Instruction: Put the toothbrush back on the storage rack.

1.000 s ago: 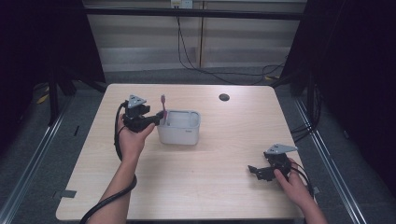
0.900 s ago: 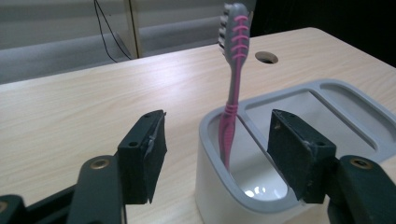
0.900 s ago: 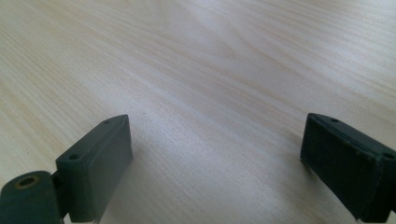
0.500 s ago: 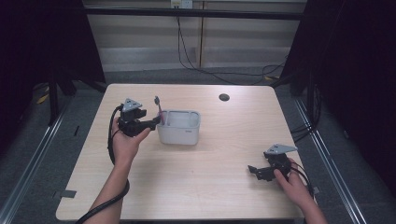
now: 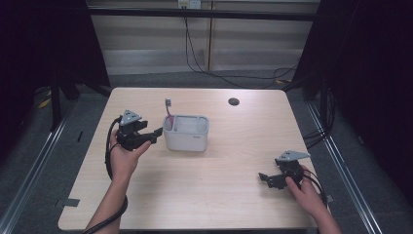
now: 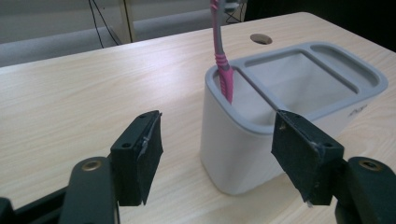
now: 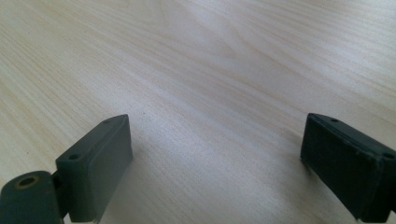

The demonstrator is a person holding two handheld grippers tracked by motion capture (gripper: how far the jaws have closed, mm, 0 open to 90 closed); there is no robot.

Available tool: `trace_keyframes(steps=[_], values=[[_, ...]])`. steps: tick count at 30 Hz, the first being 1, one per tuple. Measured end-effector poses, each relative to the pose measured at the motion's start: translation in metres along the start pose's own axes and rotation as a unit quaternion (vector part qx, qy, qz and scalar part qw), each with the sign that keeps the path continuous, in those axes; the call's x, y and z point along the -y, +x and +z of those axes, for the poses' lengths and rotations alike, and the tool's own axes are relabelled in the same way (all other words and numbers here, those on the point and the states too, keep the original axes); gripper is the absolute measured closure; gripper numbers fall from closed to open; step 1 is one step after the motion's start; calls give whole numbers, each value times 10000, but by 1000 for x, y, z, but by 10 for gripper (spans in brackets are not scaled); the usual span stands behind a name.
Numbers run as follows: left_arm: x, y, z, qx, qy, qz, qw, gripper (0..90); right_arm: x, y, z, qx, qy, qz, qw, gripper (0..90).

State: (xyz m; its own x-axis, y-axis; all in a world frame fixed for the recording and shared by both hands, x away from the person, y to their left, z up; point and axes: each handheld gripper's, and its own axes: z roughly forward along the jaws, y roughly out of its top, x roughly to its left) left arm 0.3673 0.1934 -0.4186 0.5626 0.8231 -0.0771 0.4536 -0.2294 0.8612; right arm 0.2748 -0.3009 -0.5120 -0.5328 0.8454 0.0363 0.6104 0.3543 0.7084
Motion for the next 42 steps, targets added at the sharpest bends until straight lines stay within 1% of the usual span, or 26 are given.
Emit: trace_keyframes(steps=[1,2,3,4,6,7,8,10,12,13,14,17,20,21,22,23,24,25,28,31,33,34,35,39,40,42], values=[[2,0,-1,22,-26,-30,10000,329,0,0,0,-1,0,-2,10000,84],[4,0,-2,32,9,8,10000,329,0,0,0,-1,-1,-1,10000,84],[6,0,-2,63,-2,-11,10000,327,0,0,0,0,-1,-1,10000,84],[8,0,-2,70,40,37,10000,324,0,0,0,-2,-1,-2,10000,84],[12,1,-3,90,85,73,9999,322,0,0,0,0,1,-1,10000,84],[14,1,-2,106,66,37,9999,319,0,0,0,0,-1,-2,10000,84],[18,1,-2,153,80,49,9998,316,0,0,0,0,0,-1,10000,84],[23,2,-1,169,131,113,9997,314,0,0,0,0,0,-1,10000,84],[28,1,0,213,153,111,9996,312,0,0,0,0,0,-1,10000,84],[30,2,0,214,190,175,9994,311,0,0,0,1,0,-1,10000,84],[33,2,0,218,193,141,9995,310,0,0,0,0,-1,-1,10000,84],[38,3,1,217,242,147,9994,310,0,0,0,1,0,0,10000,84],[42,5,1,214,287,190,9992,310,0,0,0,0,1,0,10000,84],[43,5,2,225,260,124,9993,310,0,0,0,-1,0,-1,10000,84],[45,6,2,212,306,195,9991,309,0,0,0,0,0,0,10000,84],[46,6,2,195,299,159,9992,309,0,0,0,1,0,-1,10000,84],[47,6,2,192,305,166,9992,309,0,0,0,1,0,0,10000,84],[48,7,2,192,335,217,9990,308,0,0,0,1,0,-1,10000,84],[51,7,2,185,355,266,9988,306,0,0,0,0,-1,0,10000,84],[53,7,3,225,362,260,9988,304,0,0,0,1,0,0,10000,84],[55,8,3,214,342,236,9989,302,0,0,0,2,0,-1,10000,84],[55,8,3,208,376,281,9987,302,0,0,0,2,0,-1,10000,84],[56,8,3,205,376,260,9987,302,0,0,0,2,0,-1,10000,84],[59,10,3,201,427,348,9983,300,0,0,0,0,-6,-11,10000,84],[60,9,3,179,410,344,9984,300,0,0,0,2,2,1,10000,84],[61,10,3,200,458,353,9981,300,0,0,0,1,0,-1,10000,84]])
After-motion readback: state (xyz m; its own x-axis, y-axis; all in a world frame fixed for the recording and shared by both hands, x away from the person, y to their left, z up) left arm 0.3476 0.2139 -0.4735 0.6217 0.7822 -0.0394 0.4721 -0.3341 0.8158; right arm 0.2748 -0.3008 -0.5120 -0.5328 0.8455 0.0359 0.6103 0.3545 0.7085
